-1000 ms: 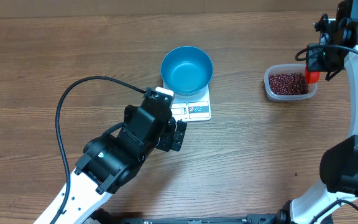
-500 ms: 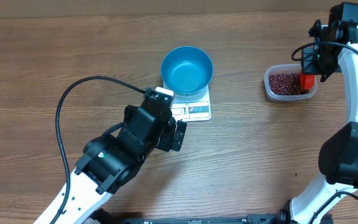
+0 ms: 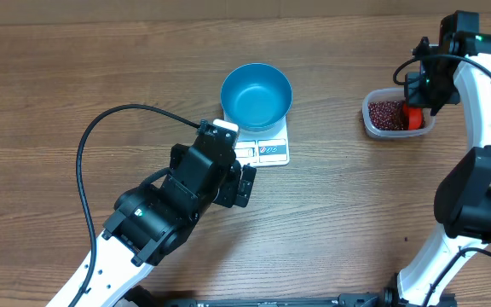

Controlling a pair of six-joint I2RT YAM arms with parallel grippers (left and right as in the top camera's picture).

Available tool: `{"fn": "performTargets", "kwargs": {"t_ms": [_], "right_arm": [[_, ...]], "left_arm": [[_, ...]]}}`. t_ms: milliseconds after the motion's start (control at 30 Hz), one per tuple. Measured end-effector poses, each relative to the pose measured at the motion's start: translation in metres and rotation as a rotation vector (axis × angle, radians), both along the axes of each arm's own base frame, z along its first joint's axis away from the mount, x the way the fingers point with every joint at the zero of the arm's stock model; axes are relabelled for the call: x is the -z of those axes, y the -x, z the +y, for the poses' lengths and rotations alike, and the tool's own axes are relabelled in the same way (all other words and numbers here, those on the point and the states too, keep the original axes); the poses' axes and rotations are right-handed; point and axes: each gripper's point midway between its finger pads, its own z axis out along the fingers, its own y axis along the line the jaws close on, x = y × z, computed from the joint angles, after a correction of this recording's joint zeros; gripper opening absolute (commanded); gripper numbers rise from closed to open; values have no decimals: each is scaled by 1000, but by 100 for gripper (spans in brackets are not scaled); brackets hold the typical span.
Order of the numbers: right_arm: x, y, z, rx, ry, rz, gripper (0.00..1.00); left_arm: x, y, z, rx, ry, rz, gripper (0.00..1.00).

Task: Scoop item into bowl and weigh 150g on scale
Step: 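Raise the right gripper and lower the red scoop into the bean container, then drag the red scoop through the beans with the right gripper to fill it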

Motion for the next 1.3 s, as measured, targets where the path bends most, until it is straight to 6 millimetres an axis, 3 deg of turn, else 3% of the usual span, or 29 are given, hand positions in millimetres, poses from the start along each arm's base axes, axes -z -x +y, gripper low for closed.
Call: {"fn": "performTargets", "kwargs": {"t_ms": [767, 1300], "right_arm": [[18, 6, 36, -114, -198, 17, 4], [14, 7, 19, -32, -373, -43, 4]], "left_arm": [[0, 0, 0, 0, 0, 0, 99], [0, 0, 0, 0, 0, 0, 100]]}}
